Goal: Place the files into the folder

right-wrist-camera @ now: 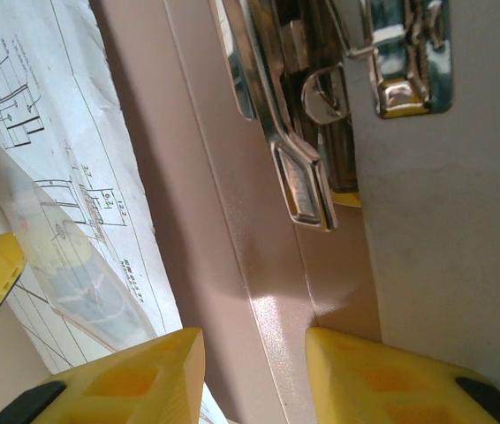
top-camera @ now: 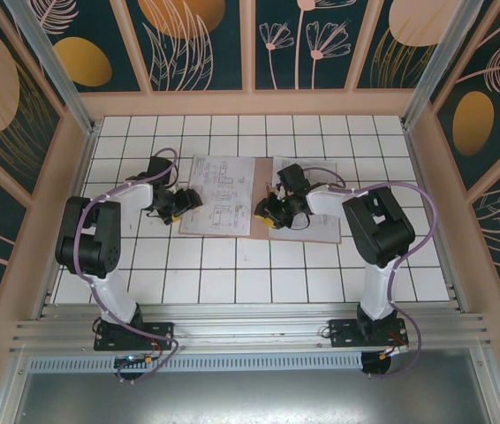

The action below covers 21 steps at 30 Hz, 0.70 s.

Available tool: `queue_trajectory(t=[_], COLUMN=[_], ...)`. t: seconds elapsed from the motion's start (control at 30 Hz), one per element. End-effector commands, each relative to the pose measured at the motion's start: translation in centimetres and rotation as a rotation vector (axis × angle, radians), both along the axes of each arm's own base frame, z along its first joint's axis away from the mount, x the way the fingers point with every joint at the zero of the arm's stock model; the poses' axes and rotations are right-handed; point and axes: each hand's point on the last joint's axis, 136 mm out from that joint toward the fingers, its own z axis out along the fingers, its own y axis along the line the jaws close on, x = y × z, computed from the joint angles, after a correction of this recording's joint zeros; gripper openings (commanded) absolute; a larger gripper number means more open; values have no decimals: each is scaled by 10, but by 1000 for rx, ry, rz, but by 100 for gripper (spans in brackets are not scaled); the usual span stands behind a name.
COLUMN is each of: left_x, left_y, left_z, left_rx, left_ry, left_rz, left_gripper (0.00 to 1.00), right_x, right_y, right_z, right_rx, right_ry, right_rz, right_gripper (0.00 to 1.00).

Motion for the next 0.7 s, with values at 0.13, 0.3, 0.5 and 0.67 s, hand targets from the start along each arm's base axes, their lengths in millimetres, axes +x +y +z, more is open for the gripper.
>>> queue_trajectory(t=[0.13, 0.3, 0.5, 0.67], left_x=[-3, 0, 0, -2], left_y=[-18, -23, -25, -31], left_z=[8, 26, 46, 65], left_rx=[-97, -123, -139, -188], left_ry=[-52, -106, -153, -188], left_rz=[-72, -108, -111, -110], left_gripper=[66, 60, 54, 51], right_x=[-29, -29, -28, -27], right_y=[-28, -30, -32, -33], right_z=[-54, -55, -55, -56], right_rx=[-171, -179, -189, -190], right_ry=[145, 151, 152, 155], right_rz=[-8, -10, -9, -12], right_gripper=[38, 38, 38, 38])
